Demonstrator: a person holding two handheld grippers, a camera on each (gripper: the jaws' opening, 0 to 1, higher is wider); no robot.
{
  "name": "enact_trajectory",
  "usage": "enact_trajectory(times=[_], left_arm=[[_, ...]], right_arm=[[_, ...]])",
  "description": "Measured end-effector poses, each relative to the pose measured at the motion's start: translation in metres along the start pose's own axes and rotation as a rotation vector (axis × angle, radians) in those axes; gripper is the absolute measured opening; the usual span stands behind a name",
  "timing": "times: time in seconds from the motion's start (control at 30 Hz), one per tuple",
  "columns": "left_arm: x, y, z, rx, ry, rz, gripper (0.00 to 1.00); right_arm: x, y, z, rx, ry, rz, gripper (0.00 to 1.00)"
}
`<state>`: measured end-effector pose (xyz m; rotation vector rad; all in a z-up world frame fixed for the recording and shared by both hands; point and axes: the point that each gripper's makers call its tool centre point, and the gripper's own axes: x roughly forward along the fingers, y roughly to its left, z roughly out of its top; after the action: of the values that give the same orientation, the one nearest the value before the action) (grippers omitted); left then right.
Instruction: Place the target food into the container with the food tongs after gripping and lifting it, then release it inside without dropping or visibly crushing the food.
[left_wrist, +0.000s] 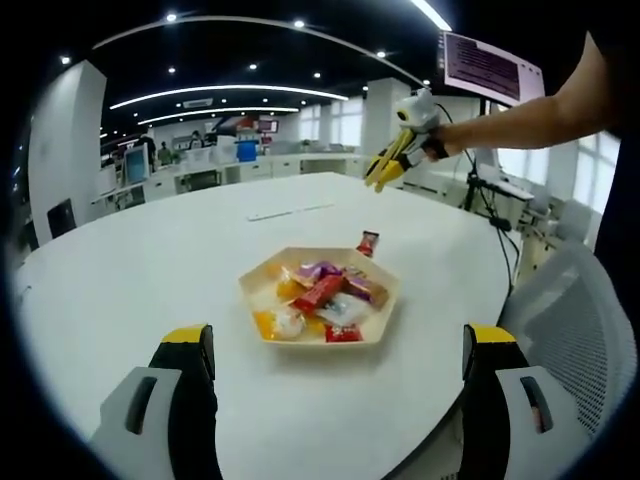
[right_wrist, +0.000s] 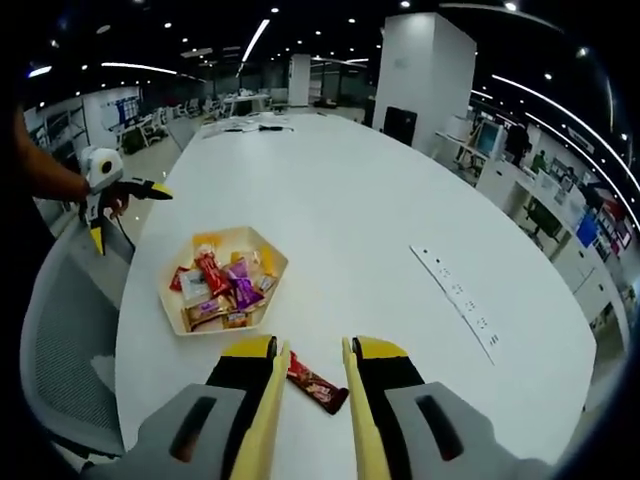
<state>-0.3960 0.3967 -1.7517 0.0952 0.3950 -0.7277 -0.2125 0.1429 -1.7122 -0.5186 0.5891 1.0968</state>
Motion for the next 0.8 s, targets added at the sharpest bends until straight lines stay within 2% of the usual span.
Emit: enact_trajectory(times=[0.27,0.37,0.53,0.8], left_arm=[[0.0,0.001,-0.001,-0.004,0.004,0.004,1.0],[0.0,0.0,-0.001,-0.007,0.003,-0.002,1.0],[0.0,0.001,-0.001,-0.01,0.003,0.004,1.0],[0.001,0.002,-0.002,-0.013,0.01,0.006,1.0]], right_arm=[[0.01,-0.004,-0.013,0.024,0.013,0.023,0.3],[0.016,-0.003,-0.028,-0.01,0.059,0.031,0.3],[0.023,-0.003,-0.044,-0.036,0.088,0.046,0.29],[0.033,-0.005,-0.055,-0.047,0.1,0.071,0.29]])
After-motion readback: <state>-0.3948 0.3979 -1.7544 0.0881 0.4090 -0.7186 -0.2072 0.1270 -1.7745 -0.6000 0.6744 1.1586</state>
